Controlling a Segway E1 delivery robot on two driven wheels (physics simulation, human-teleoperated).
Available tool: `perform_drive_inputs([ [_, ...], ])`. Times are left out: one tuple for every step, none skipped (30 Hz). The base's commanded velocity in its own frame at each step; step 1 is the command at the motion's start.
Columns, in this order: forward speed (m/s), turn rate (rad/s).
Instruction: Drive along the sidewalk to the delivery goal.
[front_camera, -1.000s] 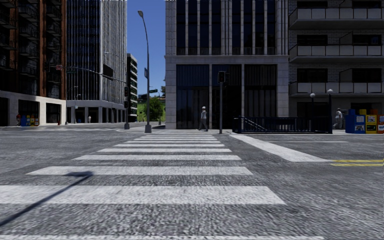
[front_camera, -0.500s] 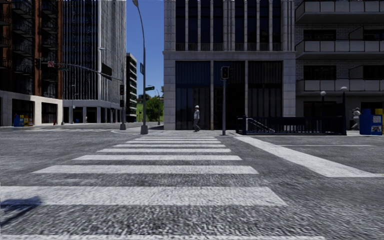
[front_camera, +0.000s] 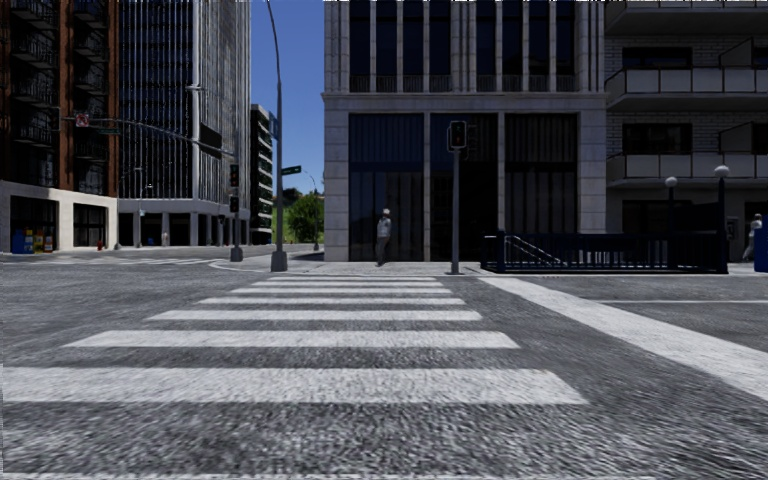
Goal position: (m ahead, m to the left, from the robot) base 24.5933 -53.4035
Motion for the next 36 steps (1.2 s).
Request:
perform_drive_inputs([
  [2.00,0.00],
  [2.00,0.00],
  [2.00,0.00],
  [2.00,0.00],
  [2.00,0.00],
  [2.00,0.00],
  [2.00,0.00],
  [2.00,0.00],
  [2.00,0.00],
  [2.00,0.00],
  [2.00,0.00],
  [2.00,0.00],
  [2.00,0.00],
  [2.00,0.00],
  [2.00,0.00],
  [2.00,0.00],
  [2.00,0.00],
  [2.00,0.00],
  [2.00,0.00],
  [2.00,0.00],
  [2.00,0.00],
  [2.00,0.00],
  [2.00,0.00],
  [2.00,0.00],
  [2.00,0.00],
  [2.00,0.00],
  [2.00,0.00],
  [1.96,0.00],
  [1.69,0.12],
  [1.69,0.12],
  [1.46,0.23],
  [1.36,0.27],
  [1.33,0.21],
  [1.32,0.03],
  [1.32,0.03],
  [1.32,0.00],
])
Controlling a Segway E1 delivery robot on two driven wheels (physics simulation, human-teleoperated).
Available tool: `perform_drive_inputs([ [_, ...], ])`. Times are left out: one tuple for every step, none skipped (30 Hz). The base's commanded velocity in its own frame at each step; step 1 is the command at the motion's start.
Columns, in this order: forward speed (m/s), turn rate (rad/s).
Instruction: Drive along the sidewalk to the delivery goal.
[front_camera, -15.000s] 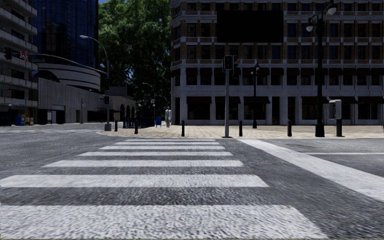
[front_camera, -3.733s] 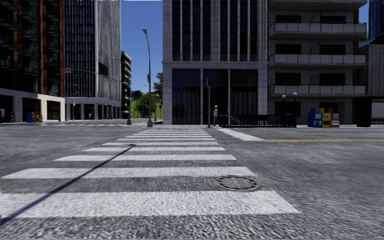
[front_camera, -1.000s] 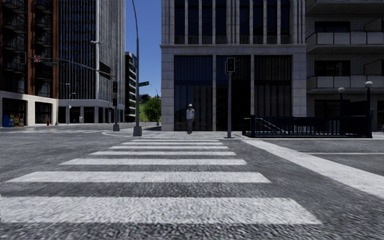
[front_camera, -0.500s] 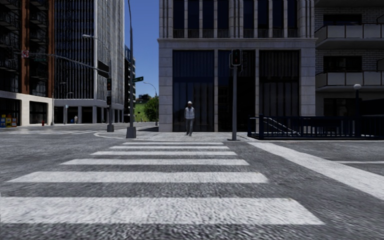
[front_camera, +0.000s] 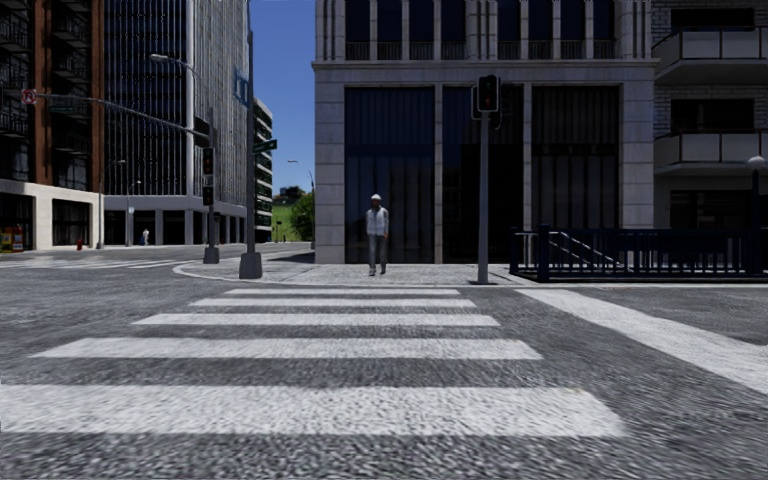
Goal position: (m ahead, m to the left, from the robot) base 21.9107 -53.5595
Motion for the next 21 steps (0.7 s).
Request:
perform_drive_inputs([
  [1.31,0.00],
  [1.29,0.00],
  [1.29,0.00],
  [1.19,0.00],
  [1.13,0.00],
  [1.09,0.00],
  [1.07,0.00],
  [1.07,0.00],
  [1.07,-0.03],
  [1.07,-0.14],
  [1.06,-0.18],
  [1.06,-0.19],
  [1.06,-0.19],
  [1.06,-0.20],
  [1.07,-0.20],
  [1.12,-0.21],
  [1.12,-0.21],
  [1.24,-0.25],
  [1.42,-0.32],
  [1.49,-0.33],
  [1.51,-0.34],
])
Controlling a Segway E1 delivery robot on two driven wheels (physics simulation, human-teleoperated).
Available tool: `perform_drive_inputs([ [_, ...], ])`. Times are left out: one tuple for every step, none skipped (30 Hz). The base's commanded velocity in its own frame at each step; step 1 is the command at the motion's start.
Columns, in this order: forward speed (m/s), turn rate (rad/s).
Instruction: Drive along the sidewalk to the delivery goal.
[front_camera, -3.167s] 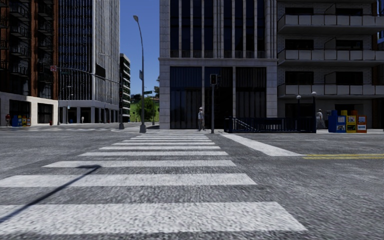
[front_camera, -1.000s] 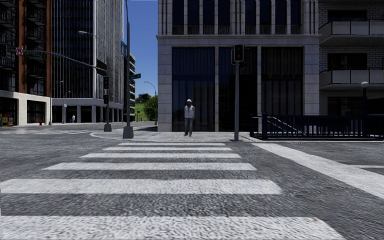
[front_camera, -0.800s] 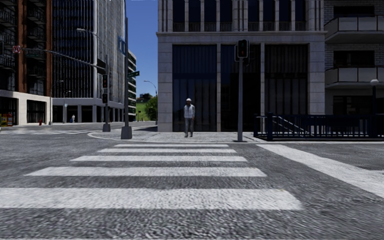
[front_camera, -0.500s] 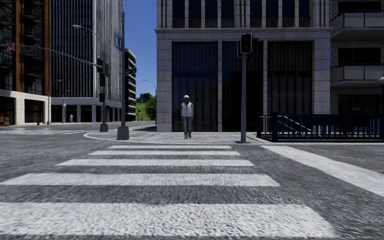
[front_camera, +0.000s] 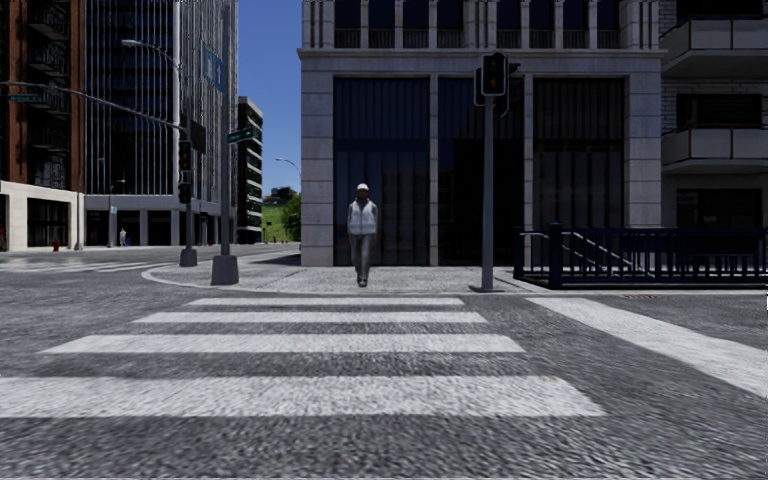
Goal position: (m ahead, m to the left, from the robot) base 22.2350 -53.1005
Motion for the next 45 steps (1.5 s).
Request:
perform_drive_inputs([
  [1.51,-0.34],
  [1.52,-0.34],
  [1.52,-0.34],
  [1.52,-0.34],
  [1.52,-0.34],
  [1.52,-0.34],
  [1.52,-0.33],
  [1.52,-0.31],
  [1.52,-0.31],
  [1.52,-0.28],
  [1.52,-0.27],
  [1.52,-0.27],
  [1.52,-0.23],
  [1.52,-0.23],
  [1.52,-0.19],
  [1.52,-0.18],
  [1.52,-0.17],
  [1.57,-0.09],
  [1.57,-0.09],
  [2.00,0.00],
  [2.00,0.00],
  [2.00,0.00],
  [2.00,0.00],
  [2.00,0.00],
  [2.00,0.00],
  [2.00,0.00],
  [2.00,0.00],
  [2.00,0.00],
  [2.00,-0.08],
  [2.00,-0.14],
  [2.00,-0.18],
  [2.00,-0.20],
  [2.00,-0.20],
  [2.00,-0.32],
  [2.00,-0.37],
  [2.00,-0.38],
  [2.00,-0.38],
  [2.00,-0.39],
  [2.00,-0.40],
  [2.00,-0.41],
  [2.00,-0.41],
  [2.00,-0.41],
  [2.00,-0.41],
  [2.00,-0.41],
  [2.00,-0.36],
])
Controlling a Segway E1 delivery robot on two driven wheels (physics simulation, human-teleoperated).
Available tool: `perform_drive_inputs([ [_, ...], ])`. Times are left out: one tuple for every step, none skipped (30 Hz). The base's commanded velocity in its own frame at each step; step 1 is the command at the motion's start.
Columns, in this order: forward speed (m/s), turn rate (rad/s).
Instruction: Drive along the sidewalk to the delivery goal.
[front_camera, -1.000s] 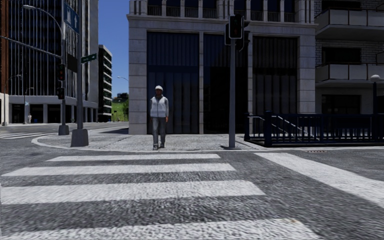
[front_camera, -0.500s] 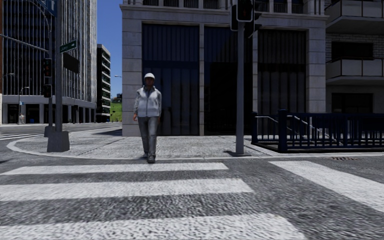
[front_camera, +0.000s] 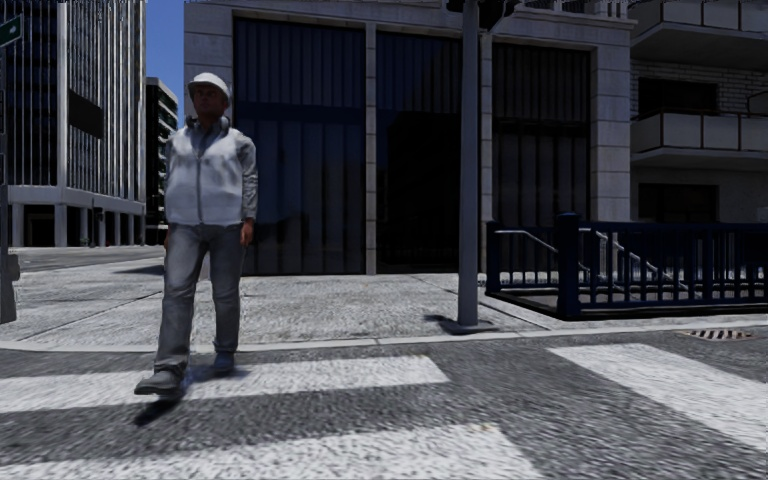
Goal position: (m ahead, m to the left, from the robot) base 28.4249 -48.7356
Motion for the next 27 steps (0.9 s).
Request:
perform_drive_inputs([
  [2.00,-0.36],
  [2.00,0.00],
  [2.00,0.00],
  [2.00,0.00],
  [2.00,0.00],
  [2.00,0.00],
  [2.00,0.00],
  [2.00,0.00],
  [2.00,0.00],
  [2.00,0.00],
  [2.00,0.00],
  [2.00,0.00],
  [2.00,0.04],
  [1.99,0.20],
  [1.99,0.20],
  [1.90,0.23],
  [1.79,0.27],
  [1.68,0.30],
  [1.68,0.30],
  [1.63,0.35],
  [1.59,0.37],
  [1.57,0.41],
  [1.55,0.49],
  [1.55,0.49],
  [1.55,0.51],
  [1.54,0.52],
  [1.54,0.52],
])
